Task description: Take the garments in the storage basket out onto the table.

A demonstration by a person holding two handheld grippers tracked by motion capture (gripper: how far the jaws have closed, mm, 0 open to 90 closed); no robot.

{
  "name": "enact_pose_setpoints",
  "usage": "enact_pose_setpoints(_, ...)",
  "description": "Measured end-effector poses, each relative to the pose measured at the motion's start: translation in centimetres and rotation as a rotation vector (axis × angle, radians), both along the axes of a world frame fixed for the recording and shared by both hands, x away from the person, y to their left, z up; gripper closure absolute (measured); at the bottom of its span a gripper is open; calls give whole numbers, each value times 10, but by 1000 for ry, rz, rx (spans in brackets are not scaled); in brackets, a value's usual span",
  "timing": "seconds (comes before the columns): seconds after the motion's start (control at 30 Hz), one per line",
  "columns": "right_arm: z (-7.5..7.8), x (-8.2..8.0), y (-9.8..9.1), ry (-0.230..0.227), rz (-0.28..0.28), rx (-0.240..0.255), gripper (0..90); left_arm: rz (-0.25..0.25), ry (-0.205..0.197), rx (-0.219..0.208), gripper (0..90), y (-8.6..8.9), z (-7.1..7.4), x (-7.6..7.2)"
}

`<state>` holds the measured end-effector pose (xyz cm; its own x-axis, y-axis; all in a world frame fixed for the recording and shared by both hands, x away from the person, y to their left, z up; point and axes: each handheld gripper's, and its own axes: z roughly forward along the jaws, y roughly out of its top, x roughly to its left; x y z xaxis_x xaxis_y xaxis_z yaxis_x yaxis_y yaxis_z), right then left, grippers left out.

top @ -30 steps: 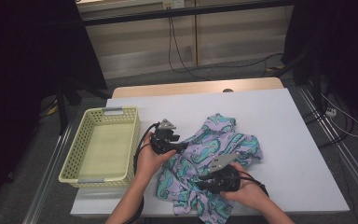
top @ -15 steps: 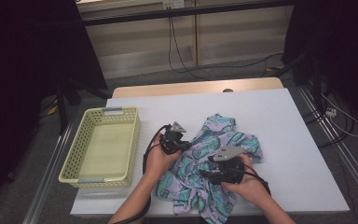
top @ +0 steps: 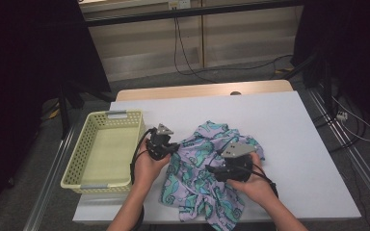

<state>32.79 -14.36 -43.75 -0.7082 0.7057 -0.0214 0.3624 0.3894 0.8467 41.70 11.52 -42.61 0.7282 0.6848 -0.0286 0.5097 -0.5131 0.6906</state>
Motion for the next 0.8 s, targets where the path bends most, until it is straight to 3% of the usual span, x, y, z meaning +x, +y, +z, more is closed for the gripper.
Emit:
enact_pose_setpoints(0.13, -3, 11, 5, 13, -30, 3, 332, 18, 42, 7, 884, 7, -4, -4)
enact_pose_setpoints(0.3, -16, 21, 15, 36, -22, -57, 375, 17, 53, 9, 883, 9, -3, -9)
enact_pose_setpoints(0.33, -24, 27, 19, 81, -16, -61, 405, 16, 68, 1, 882, 10, -4, -9)
enact_pose_setpoints(0.43, -32, 30, 22, 130, -17, -69, 435, -2, 83, 6, 881, 7, -6, -8)
enact_pose_setpoints(0.53, -32, 28, 24, 116, -17, -88, 493, -22, 91, -15, 868, 2, -9, -8)
enact_pose_setpoints(0.67, -32, 26, 23, 114, 14, -71, 741, -23, 79, -59, 760, -5, -9, -6)
enact_pose_setpoints(0.8, -31, 22, 24, 141, 72, -54, 830, -24, 27, -85, 534, -8, -6, -4)
